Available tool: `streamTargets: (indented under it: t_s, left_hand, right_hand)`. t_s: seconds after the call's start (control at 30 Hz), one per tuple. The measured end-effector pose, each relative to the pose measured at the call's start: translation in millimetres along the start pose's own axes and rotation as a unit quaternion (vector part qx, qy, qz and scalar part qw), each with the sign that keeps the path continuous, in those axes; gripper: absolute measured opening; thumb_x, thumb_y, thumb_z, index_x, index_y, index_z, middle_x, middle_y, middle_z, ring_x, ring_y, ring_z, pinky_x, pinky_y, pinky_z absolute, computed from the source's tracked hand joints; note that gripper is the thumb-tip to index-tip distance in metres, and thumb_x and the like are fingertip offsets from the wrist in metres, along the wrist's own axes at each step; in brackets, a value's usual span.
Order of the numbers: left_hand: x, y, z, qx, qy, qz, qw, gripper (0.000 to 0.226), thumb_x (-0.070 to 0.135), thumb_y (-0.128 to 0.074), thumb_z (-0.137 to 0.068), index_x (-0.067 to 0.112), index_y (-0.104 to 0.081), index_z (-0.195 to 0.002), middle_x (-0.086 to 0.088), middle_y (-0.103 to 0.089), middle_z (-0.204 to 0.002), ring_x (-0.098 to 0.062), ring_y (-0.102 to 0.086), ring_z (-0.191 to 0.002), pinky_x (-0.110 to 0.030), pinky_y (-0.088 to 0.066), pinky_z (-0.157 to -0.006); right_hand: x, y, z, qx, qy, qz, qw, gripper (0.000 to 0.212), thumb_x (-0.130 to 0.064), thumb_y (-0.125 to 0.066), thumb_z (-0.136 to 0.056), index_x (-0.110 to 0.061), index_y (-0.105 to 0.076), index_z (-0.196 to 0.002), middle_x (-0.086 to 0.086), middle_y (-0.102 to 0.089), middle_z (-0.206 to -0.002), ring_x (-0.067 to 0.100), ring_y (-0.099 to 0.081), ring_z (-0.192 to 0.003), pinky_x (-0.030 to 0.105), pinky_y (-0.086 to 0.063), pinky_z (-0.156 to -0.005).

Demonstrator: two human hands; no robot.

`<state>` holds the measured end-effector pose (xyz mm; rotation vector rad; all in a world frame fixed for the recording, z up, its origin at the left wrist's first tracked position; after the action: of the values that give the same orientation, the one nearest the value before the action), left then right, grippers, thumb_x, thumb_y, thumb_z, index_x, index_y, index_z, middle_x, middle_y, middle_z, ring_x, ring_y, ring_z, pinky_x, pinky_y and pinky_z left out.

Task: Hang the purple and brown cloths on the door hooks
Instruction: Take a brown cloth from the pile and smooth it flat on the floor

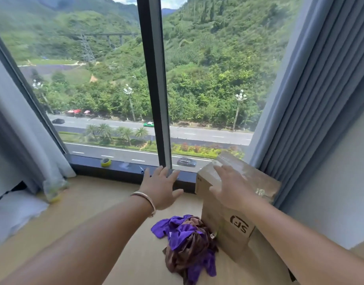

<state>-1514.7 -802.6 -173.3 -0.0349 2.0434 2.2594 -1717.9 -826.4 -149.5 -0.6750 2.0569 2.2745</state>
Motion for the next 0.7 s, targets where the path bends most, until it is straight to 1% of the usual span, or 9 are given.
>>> streamTargets:
  t_s: [0.1, 0.2, 0.27, 0.37, 0.43, 0.5, 0.57, 0.7]
  left_hand:
    - [-19, -32, -14, -0.028, 0.017, 0.011, 0.999, 0.069, 0.06, -0.032, -0.096, 0.033, -0.005, -0.153, -0.005, -0.015, -0.161, -0.024, -0.007, -0.149, -0.055, -0.004, -0.118]
    - [-37, -71, -24, -0.057, 0.005, 0.001, 0.998, 0.071, 0.061, -0.034, -0.094, 0.031, -0.009, -0.153, -0.006, -0.019, -0.16, -0.025, -0.013, -0.148, -0.055, -0.012, -0.117]
    - [-49, -97, -30, -0.077, 0.004, -0.002, 0.997, 0.072, 0.062, -0.035, -0.093, 0.03, -0.012, -0.153, -0.006, -0.023, -0.158, -0.024, -0.016, -0.146, -0.053, -0.017, -0.115]
    - [-60, -132, -38, -0.081, 0.012, 0.017, 0.996, 0.072, 0.062, -0.037, -0.092, 0.028, -0.017, -0.152, -0.005, -0.03, -0.153, -0.024, -0.023, -0.142, -0.051, -0.019, -0.112]
    - [-63, -168, -44, -0.104, 0.015, 0.04, 0.994, 0.072, 0.061, -0.039, -0.091, 0.028, -0.019, -0.152, -0.004, -0.033, -0.151, -0.024, -0.026, -0.14, -0.052, -0.019, -0.113]
    - [-61, -211, -48, -0.137, 0.016, 0.054, 0.989, 0.071, 0.059, -0.039, -0.092, 0.028, -0.016, -0.153, -0.005, -0.029, -0.153, -0.024, -0.024, -0.141, -0.051, -0.016, -0.114]
    - [-58, -253, -57, -0.159, 0.017, 0.063, 0.985, 0.071, 0.057, -0.038, -0.094, 0.027, -0.013, -0.153, -0.005, -0.027, -0.154, -0.023, -0.022, -0.142, -0.051, -0.014, -0.114]
    - [-49, -338, -82, -0.157, 0.021, 0.085, 0.984, 0.07, 0.055, -0.04, -0.093, 0.025, -0.017, -0.152, -0.003, -0.034, -0.149, -0.022, -0.028, -0.139, -0.046, -0.02, -0.111]
  right_hand:
    - [-7, -33, -28, -0.034, 0.007, -0.005, 0.999, 0.068, -0.041, -0.055, -0.092, -0.028, -0.022, -0.15, -0.001, -0.024, -0.156, 0.023, -0.026, -0.141, 0.044, -0.025, -0.115]
    - [-11, -74, -46, -0.074, 0.004, 0.013, 0.997, 0.072, -0.04, -0.053, -0.092, -0.024, -0.018, -0.152, 0.001, -0.021, -0.157, 0.024, -0.025, -0.141, 0.042, -0.025, -0.115]
    - [-12, -103, -56, -0.1, -0.001, 0.035, 0.994, 0.073, -0.042, -0.052, -0.091, -0.023, -0.018, -0.153, 0.002, -0.023, -0.156, 0.024, -0.026, -0.141, 0.041, -0.024, -0.115]
    - [-9, -134, -66, -0.107, 0.007, 0.066, 0.992, 0.072, -0.045, -0.052, -0.09, -0.023, -0.021, -0.151, 0.002, -0.027, -0.154, 0.023, -0.03, -0.138, 0.04, -0.024, -0.114]
    - [-3, -165, -77, -0.122, 0.01, 0.072, 0.99, 0.07, -0.045, -0.054, -0.088, -0.023, -0.025, -0.148, 0.002, -0.031, -0.152, 0.023, -0.033, -0.136, 0.039, -0.026, -0.112]
    - [5, -198, -84, -0.136, 0.011, 0.075, 0.988, 0.069, -0.046, -0.055, -0.087, -0.024, -0.028, -0.147, 0.003, -0.034, -0.15, 0.023, -0.034, -0.136, 0.038, -0.028, -0.111]
    - [18, -234, -96, -0.147, 0.009, 0.076, 0.986, 0.072, -0.045, -0.055, -0.086, -0.024, -0.026, -0.148, 0.003, -0.032, -0.152, 0.022, -0.032, -0.137, 0.038, -0.027, -0.113]
    - [51, -325, -116, -0.179, 0.018, 0.089, 0.98, 0.076, -0.046, -0.054, -0.087, -0.023, -0.021, -0.152, 0.003, -0.025, -0.156, 0.02, -0.026, -0.142, 0.037, -0.024, -0.115]
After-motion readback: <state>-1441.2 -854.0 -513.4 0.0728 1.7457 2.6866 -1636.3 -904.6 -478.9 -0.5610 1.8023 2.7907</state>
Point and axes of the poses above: each hand's wrist, its own z-axis away from the middle knuckle, its own y-axis out of the back of the hand, x = y × z, the point moved 6 cm from there along -z, towards the middle knuckle
